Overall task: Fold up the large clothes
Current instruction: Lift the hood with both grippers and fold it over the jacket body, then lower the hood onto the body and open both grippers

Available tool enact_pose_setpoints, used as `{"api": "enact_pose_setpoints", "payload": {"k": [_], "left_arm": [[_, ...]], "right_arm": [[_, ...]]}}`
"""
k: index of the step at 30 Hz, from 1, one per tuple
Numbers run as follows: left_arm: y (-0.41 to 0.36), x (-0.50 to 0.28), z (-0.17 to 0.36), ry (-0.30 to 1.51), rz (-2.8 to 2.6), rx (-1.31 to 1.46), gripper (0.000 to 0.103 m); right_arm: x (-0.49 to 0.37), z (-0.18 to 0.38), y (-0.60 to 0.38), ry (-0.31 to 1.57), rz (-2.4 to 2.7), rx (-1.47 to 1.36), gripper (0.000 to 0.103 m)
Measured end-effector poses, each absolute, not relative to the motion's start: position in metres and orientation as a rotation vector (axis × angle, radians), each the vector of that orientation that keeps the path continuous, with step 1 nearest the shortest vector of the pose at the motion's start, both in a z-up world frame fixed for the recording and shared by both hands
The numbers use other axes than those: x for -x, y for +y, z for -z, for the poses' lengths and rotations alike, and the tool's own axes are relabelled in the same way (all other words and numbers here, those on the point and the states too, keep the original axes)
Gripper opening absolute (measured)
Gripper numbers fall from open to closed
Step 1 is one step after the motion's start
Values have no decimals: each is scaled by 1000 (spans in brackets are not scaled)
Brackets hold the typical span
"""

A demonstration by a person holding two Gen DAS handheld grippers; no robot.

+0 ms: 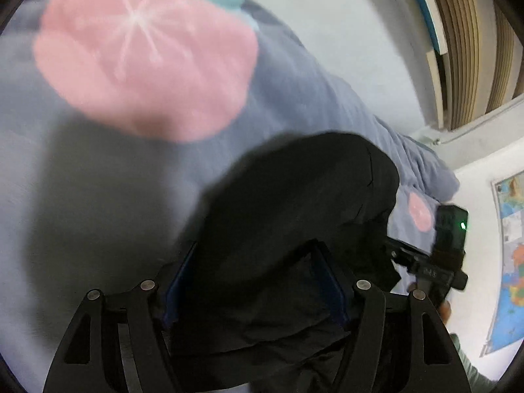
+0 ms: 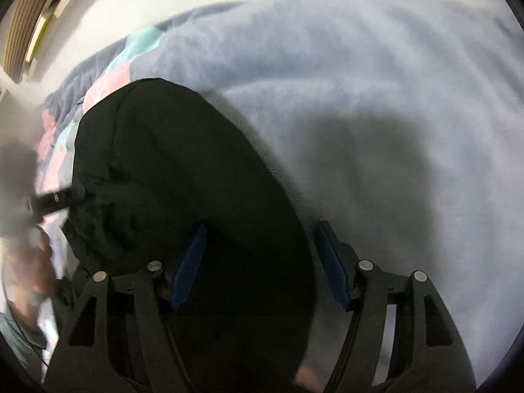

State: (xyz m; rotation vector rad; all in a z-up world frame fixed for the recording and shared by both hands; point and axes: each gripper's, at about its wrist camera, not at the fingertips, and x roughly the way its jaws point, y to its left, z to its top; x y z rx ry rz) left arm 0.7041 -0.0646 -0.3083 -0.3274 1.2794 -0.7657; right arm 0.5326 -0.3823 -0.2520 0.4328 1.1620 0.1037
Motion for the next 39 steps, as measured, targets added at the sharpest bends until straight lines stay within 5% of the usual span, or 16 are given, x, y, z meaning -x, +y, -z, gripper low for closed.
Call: {"api": "enact_pose_setpoints", "payload": {"k": [5, 6, 8, 10, 13, 22, 30, 34, 39], "left_arm": [[-77, -703, 314, 1284, 726, 289, 69], [-84, -700, 310, 1268, 704, 233, 57], [-90, -690, 302, 1224, 706, 172, 31], [-88, -678, 290, 1162, 709, 135, 21], [-74, -653, 265, 1098, 737, 151, 15], [-37, -518, 158, 881, 791, -3, 13], [-5, -400, 122, 820, 787, -72, 13], [7, -343, 145, 861, 727, -117, 19], [42, -325, 255, 1157, 531, -145, 16]], "right_arm": [[-570, 263, -373, 1200, -136, -451, 65], [-576, 261, -368, 1202, -140, -436, 61], [-577, 255, -355, 1198, -136, -373, 41], [-569, 246, -342, 1168, -132, -304, 16], [-545, 220, -320, 1094, -118, -198, 11], [-410, 121, -262, 859, -22, 59, 9], [-295, 83, -224, 759, 64, 93, 7], [-240, 106, -205, 789, 87, 133, 7], [-213, 207, -204, 1099, 103, 125, 17]]}}
